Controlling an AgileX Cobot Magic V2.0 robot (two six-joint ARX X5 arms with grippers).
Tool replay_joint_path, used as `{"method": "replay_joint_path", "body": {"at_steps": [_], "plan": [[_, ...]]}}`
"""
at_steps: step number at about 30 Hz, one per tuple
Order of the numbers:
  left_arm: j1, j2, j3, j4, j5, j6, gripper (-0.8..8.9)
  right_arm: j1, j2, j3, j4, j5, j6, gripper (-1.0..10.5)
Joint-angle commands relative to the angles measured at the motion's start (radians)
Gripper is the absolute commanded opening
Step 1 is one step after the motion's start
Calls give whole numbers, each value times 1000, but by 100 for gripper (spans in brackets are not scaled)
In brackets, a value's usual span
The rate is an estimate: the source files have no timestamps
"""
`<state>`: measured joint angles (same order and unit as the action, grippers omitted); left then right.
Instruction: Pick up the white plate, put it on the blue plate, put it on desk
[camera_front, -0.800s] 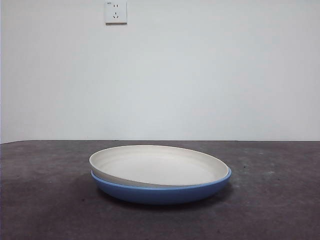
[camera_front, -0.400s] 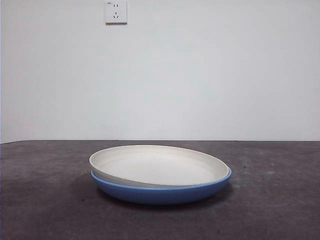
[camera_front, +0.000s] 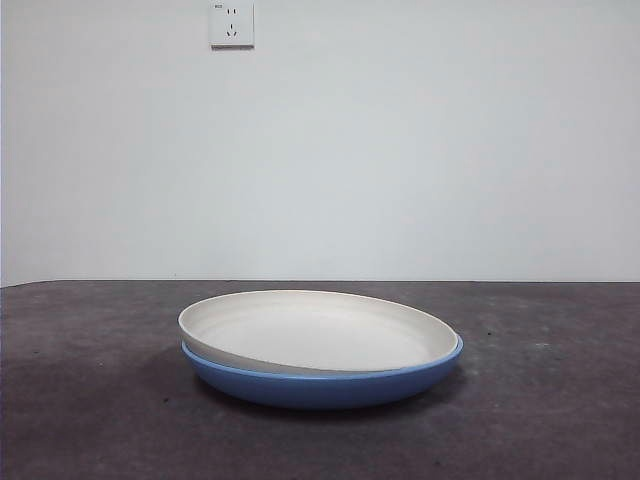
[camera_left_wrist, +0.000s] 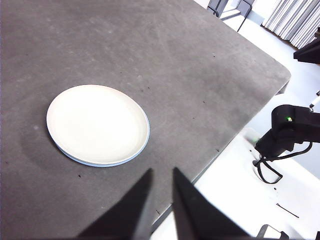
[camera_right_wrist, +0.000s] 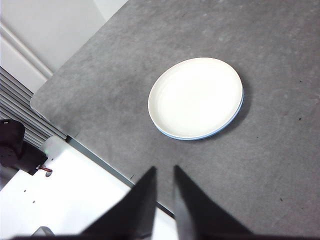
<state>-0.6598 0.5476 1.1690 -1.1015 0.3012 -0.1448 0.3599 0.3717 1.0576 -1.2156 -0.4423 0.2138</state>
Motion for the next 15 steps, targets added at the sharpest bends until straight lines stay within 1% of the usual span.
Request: {"method": "replay_joint_path", "body": {"at_steps": [1,15], "plan": [[-8,2,12,9,-2,2,20,4,4,13,11,-2,-5,9],[-11,2,11,17,-2,2,20,4,4,13,11,-2,-6,9]]}}
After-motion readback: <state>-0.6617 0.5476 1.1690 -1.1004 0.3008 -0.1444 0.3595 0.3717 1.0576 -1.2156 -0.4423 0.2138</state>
